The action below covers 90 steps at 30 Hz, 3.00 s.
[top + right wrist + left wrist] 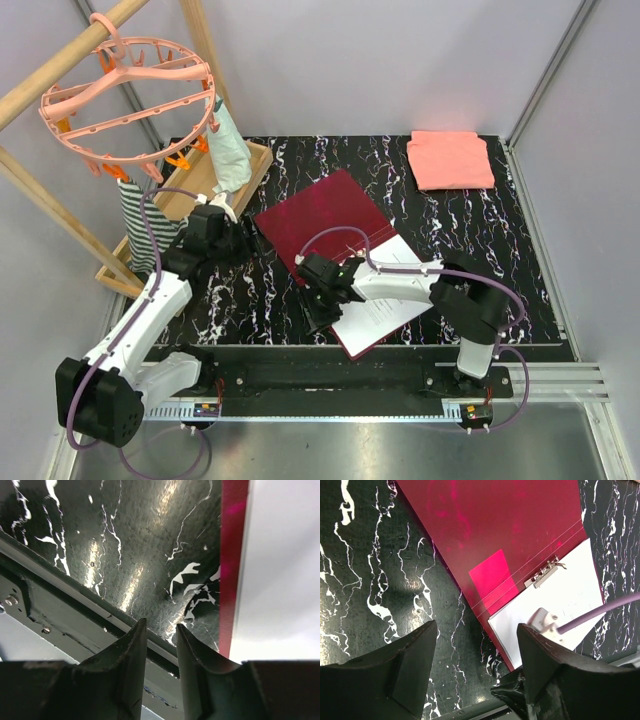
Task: Put the files into the folder
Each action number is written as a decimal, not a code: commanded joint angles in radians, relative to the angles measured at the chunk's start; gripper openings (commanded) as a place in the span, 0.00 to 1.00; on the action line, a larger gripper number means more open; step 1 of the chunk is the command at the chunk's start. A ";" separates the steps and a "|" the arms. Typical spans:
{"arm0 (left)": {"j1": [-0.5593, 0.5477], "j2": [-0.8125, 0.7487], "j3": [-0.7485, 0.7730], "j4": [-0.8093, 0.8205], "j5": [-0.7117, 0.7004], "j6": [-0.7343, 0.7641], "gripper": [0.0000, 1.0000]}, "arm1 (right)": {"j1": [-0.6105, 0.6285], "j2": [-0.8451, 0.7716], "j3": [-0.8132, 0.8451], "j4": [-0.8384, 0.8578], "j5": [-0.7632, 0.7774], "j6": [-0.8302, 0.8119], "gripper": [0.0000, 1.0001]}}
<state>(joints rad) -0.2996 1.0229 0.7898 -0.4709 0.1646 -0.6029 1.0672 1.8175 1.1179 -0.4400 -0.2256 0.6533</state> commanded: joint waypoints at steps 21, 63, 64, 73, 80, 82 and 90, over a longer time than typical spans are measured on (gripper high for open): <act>0.010 0.072 0.020 0.083 0.092 0.035 0.69 | -0.203 -0.250 -0.372 -0.028 0.244 0.169 0.42; -0.116 0.419 0.157 0.215 0.276 -0.009 0.65 | -0.737 -0.149 -0.070 0.336 -0.074 0.739 0.49; -0.116 0.414 0.155 0.216 0.277 -0.008 0.65 | -0.737 -0.144 -0.073 0.340 -0.061 0.746 0.47; -0.116 0.393 0.157 0.210 0.294 0.005 0.65 | -0.747 -0.055 -0.027 0.369 -0.058 0.756 0.43; -0.116 0.394 0.155 0.207 0.296 0.014 0.65 | -0.748 -0.034 -0.027 0.379 -0.055 0.776 0.43; -0.116 0.399 0.160 0.207 0.297 0.015 0.65 | -0.748 -0.024 -0.029 0.385 -0.066 0.781 0.41; -0.116 0.404 0.167 0.209 0.297 0.018 0.65 | -0.747 -0.004 -0.030 0.409 -0.078 0.798 0.36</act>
<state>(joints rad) -0.4133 1.4536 0.9131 -0.2966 0.4412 -0.6025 0.3260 1.8046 1.0565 -0.0711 -0.3000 1.4292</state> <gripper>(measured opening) 0.650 0.362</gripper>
